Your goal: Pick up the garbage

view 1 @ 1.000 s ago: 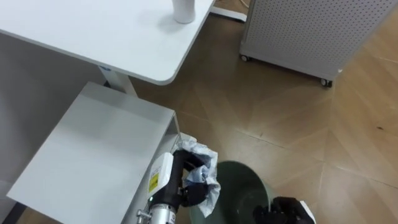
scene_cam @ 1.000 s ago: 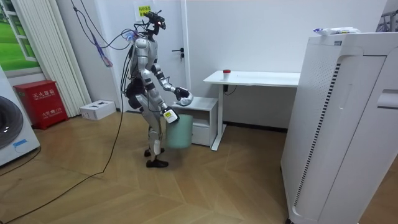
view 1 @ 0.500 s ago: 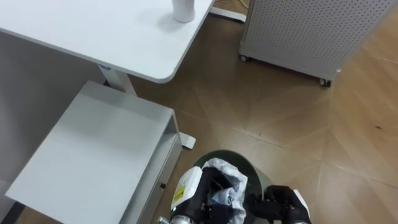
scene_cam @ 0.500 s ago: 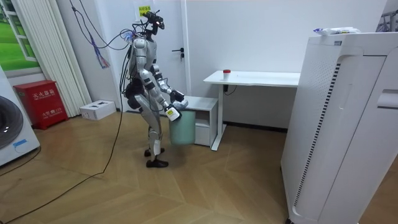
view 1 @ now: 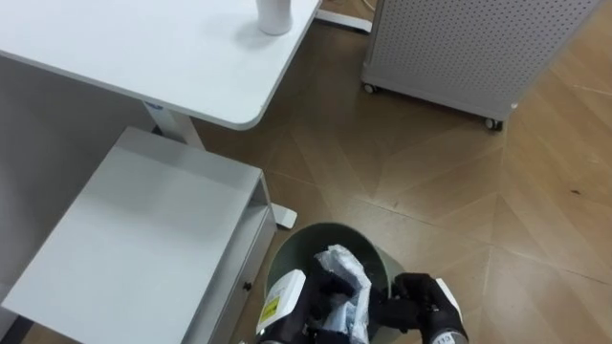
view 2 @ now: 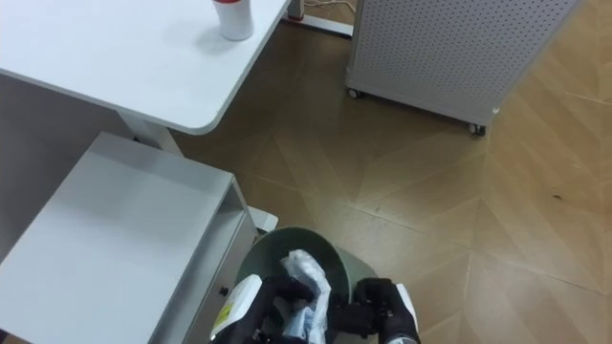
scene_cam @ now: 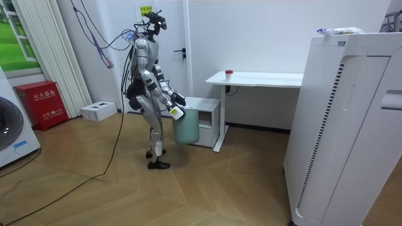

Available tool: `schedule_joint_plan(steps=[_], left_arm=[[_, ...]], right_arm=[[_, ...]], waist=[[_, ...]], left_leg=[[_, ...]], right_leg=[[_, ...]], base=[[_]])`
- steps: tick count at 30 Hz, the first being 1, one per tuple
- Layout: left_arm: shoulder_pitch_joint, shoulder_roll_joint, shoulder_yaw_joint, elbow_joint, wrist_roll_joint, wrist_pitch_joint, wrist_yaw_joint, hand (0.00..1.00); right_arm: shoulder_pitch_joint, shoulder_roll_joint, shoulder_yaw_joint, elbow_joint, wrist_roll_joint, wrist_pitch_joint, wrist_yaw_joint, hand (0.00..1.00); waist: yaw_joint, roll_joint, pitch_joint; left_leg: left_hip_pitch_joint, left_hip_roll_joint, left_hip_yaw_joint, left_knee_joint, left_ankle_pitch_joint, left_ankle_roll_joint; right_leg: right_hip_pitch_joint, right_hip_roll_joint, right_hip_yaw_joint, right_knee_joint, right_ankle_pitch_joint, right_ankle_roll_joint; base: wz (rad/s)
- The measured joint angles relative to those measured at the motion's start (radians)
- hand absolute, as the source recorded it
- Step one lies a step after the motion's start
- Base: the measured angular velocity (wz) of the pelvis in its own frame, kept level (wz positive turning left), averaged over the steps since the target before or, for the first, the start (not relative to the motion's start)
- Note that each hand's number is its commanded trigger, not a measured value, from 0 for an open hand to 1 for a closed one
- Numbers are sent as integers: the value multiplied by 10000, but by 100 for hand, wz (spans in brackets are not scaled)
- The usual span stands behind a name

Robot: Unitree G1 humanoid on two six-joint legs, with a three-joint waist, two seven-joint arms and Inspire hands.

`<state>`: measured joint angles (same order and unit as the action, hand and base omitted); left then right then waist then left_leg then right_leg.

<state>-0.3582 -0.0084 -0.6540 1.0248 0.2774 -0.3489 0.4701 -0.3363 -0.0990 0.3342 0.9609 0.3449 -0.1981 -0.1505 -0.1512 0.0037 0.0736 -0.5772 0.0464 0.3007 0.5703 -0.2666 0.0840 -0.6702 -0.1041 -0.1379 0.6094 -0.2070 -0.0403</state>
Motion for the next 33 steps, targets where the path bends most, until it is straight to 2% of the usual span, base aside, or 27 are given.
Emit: schedule_joint_plan(steps=[10,15,23,28,33], left_arm=[[3,-15,107,354,179,11,-76,0],[12,-26,218,600,308,14,-15,0],[15,-14,526,650,361,49,-8,0],[11,35,602,939,917,401,-6,0],[-21,215,593,1199,3109,1139,-4,0]], right_arm=[[42,218,-6,0,-270,-4,4,100],[161,327,-6,1,-431,-3,26,100],[412,345,-27,-263,-513,1,176,100],[412,287,-35,-273,-648,38,196,100],[415,215,-5,-315,-794,183,322,100]], waist=[[-89,-6,-5],[-75,0,-9],[-87,11,-15],[-65,37,-32],[13,53,-42]], left_leg=[[6,36,35,-3,-11,15],[26,105,235,29,-25,29],[50,150,267,105,-52,46],[131,202,285,146,-54,49],[160,301,428,182,-53,47]], right_leg=[[-3,21,-8,6,6,-10],[-14,25,-11,20,11,-18],[-25,20,-4,193,8,-60],[59,46,-21,178,62,-121],[46,108,26,174,127,-159]], base=[[0],[-3],[0],[-1],[-5]])
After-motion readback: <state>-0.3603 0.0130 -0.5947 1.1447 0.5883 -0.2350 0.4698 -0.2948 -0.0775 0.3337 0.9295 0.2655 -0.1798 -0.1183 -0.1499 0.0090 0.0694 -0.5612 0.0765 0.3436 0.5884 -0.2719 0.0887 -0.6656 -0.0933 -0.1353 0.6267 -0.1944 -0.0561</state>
